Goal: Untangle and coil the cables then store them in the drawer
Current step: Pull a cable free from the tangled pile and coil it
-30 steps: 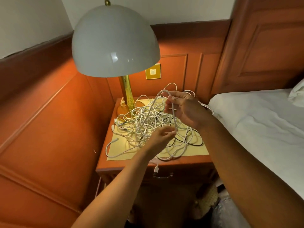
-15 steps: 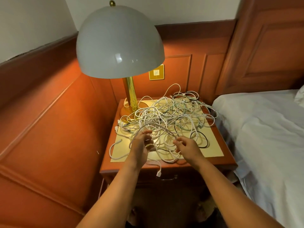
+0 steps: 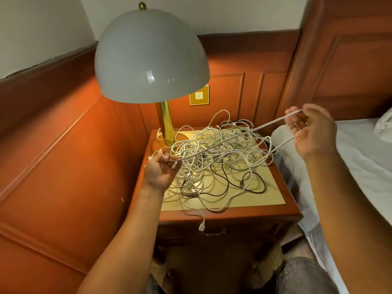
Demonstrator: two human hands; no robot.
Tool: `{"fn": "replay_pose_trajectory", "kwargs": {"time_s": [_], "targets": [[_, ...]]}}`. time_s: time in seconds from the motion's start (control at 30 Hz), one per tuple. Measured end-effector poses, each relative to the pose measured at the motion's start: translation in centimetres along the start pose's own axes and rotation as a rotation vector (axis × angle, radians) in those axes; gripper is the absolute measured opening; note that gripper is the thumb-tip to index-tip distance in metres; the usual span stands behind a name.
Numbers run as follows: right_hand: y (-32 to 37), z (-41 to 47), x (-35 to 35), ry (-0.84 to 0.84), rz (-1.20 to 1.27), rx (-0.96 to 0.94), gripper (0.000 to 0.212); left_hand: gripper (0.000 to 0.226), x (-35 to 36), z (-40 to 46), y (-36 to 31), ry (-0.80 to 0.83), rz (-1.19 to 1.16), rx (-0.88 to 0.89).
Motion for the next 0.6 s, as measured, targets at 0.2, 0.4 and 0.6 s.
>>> {"fn": "replay_pose_trajectory", "kwargs": {"time_s": [0.2, 0.4, 0.6], "targets": [[1.0, 3.8, -4.9, -0.321, 0.044, 0.226, 0.019, 0.023, -2.2, 1.9, -2.7, -0.164, 0.128, 0.116], [-4.9, -1.6, -5.8, -0.127, -0.195, 0.434, 0.017, 0.029, -4.3, 1.3, -0.7, -0.201, 0.818, 0.089], [-11.4, -12.6, -2.0, 0.104, -0.040, 0.502, 0.018, 0.080, -2.8, -3.8, 4.8, -0.110, 1.714, 0.352]]}}
Point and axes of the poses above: each hand's wrist, its own z-axis towards the middle knuckle, its own x-axis out of the palm, y = z × x, the point moved 4 cm from there along z, towards the middle knuckle, and after that the axes turned 7 degrees about x, right-handed, at the moved point
